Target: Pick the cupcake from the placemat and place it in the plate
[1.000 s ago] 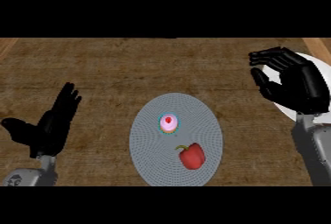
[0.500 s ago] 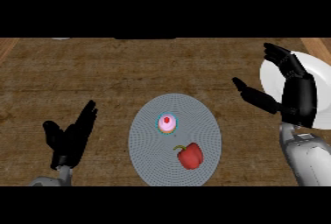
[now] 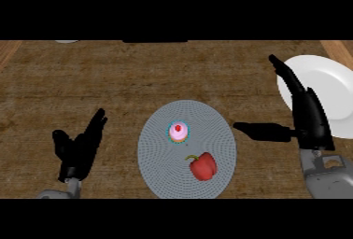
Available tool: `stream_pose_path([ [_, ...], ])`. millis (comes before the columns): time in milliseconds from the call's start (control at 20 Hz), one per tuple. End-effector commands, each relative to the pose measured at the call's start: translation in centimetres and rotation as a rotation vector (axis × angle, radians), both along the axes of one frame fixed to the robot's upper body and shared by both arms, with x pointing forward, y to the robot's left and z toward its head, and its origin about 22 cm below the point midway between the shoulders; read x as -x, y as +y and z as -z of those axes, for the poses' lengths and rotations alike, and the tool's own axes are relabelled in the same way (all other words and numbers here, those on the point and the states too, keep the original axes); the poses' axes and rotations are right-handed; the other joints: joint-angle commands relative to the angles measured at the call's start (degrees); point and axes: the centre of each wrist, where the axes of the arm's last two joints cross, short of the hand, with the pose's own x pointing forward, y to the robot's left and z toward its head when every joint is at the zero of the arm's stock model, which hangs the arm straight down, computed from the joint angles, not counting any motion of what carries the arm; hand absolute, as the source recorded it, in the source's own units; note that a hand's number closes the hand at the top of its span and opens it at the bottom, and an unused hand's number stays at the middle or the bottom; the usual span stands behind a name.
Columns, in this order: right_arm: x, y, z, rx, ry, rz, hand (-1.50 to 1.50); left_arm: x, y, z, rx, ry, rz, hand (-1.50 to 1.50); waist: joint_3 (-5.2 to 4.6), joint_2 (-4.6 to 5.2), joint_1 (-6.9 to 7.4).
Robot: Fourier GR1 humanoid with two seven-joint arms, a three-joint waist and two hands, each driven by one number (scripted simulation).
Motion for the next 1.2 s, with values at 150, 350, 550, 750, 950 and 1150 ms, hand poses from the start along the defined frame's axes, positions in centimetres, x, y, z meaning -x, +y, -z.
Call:
stream_pose_path([
  [150, 1.9, 4.8, -3.7, 0.241, 0.235, -0.111, -1.5, 0.2, 0.2, 1.3, 0.014, 0.091, 0.014, 0.0, -0.48, 0.29, 0.17],
  [350, 1.9, 7.3, -4.4, 0.309, 0.328, -0.077, -1.5, 0.6, 0.9, 1.3, 0.017, 0.088, 0.012, 0.0, -0.36, 0.44, 0.55],
  [550, 1.1, 11.9, -3.6, 0.342, 0.366, -0.09, -1.5, 0.3, -0.7, 1.2, 0.011, 0.081, 0.011, 0.0, -0.28, 0.57, 0.85],
  [750, 0.6, 14.2, -4.1, 0.38, 0.386, -0.044, -1.5, 0.9, 0.4, 1.4, 0.031, 0.095, 0.029, 0.0, -0.28, 0.54, 0.9],
  [950, 1.1, 15.9, -2.3, 0.399, 0.474, -0.055, -1.5, 2.0, -0.7, 1.5, 0.036, 0.094, 0.018, 0.0, -0.26, 0.53, 0.88],
  [1150, 0.1, 14.2, -0.6, 0.368, 0.525, -0.106, -1.5, 0.5, -0.2, 1.6, 0.018, 0.083, 0.004, 0.0, -0.24, 0.62, 0.48],
])
